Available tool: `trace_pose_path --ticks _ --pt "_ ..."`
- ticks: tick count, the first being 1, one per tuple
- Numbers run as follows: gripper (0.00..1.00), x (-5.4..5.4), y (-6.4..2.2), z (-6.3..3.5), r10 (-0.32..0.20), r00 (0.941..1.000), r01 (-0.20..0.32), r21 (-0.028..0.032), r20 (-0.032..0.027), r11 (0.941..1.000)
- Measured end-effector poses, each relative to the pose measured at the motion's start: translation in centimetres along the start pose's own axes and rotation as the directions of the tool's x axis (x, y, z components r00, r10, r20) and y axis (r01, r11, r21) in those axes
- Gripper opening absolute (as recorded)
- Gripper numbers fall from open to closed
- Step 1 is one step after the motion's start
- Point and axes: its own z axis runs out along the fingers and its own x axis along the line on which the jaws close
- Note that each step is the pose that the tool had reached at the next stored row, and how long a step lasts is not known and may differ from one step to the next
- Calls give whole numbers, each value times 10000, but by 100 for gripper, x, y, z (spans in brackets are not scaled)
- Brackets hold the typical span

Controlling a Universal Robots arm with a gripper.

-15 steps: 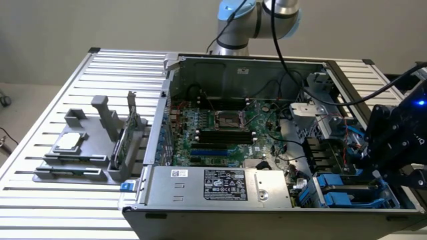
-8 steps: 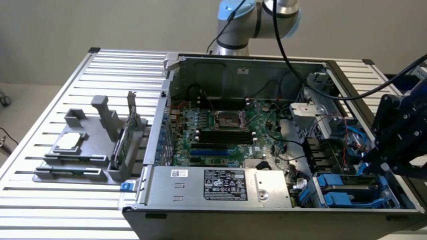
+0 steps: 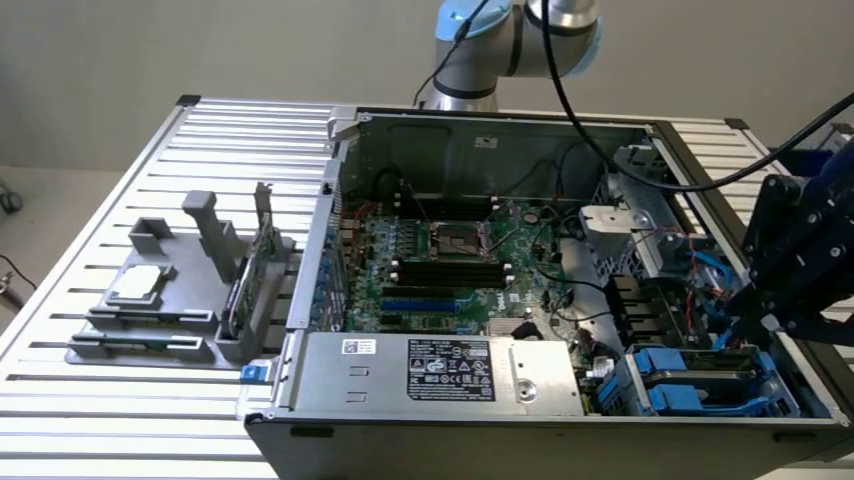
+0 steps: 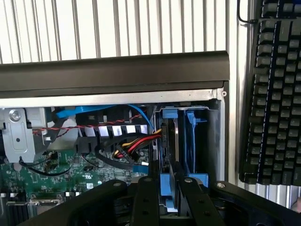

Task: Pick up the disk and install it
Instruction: 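Insert the first disk wire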

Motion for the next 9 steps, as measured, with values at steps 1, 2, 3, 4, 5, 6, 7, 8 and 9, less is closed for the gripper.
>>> trace_pose_path --ticks 1,2,3,4,5,6,7,8,9 --pt "25 5 -15 -3 0 10000 0 0 2 10000" --pt "25 11 -32 -3 0 10000 0 0 2 10000" --pt "25 16 -53 -2 0 10000 0 0 0 10000" --pt "25 20 -75 -1 0 10000 0 0 1 10000" --pt "25 23 -99 0 0 10000 0 0 2 10000" --pt "25 25 -126 1 0 10000 0 0 2 10000" --pt "25 27 -151 2 0 10000 0 0 0 10000" --pt "25 28 -173 3 1 10000 -1 0 0 10000" --pt "25 28 -188 4 0 10000 0 0 0 10000"
